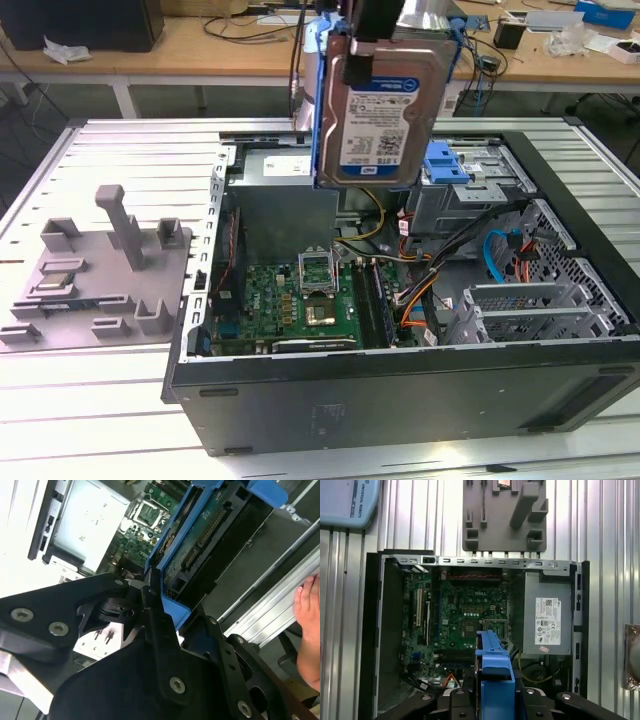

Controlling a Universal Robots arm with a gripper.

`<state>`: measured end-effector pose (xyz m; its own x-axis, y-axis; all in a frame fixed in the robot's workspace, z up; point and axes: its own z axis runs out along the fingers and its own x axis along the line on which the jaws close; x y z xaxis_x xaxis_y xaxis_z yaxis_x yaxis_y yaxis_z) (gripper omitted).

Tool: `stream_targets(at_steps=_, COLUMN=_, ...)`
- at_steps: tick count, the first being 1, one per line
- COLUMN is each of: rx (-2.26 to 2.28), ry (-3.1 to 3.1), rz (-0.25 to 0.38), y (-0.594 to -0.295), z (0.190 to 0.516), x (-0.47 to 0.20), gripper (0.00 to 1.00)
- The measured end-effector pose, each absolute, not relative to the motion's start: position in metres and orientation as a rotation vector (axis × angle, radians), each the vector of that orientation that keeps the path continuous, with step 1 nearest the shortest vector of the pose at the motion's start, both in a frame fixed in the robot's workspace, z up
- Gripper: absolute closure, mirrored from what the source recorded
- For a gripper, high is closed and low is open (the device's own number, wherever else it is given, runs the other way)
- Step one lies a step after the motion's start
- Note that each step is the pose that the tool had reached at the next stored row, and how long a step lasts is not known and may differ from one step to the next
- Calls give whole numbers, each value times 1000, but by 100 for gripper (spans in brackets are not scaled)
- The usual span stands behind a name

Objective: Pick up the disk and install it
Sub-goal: 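Pick up the disk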

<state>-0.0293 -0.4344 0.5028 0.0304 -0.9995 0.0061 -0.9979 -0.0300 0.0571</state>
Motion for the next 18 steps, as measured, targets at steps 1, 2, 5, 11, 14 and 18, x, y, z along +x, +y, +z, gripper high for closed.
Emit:
stream_targets(at_steps=1, rx=2222, ry=-2156, rz=-55, y=-438, z=503, x=-26, gripper=63)
stream_targets(at_steps=2, rx=2222, ry=-2156, rz=-56, y=-442, z=503, x=-22, gripper=63)
stream_targets(at_steps=5, rx=2223, ry=-2156, rz=-56, y=-451, z=503, x=-16, gripper=63)
stream_targets(at_steps=11, rx=2223, ry=-2157, rz=-57, y=-467, z=504, x=-7, gripper=63)
stream_targets(at_steps=14, rx=2223, ry=-2157, rz=-57, y=-477, z=504, x=0, gripper=63)
stream_targets(at_steps=18, rx=2223, ry=-2157, rz=-58, y=-491, z=504, x=9, gripper=63)
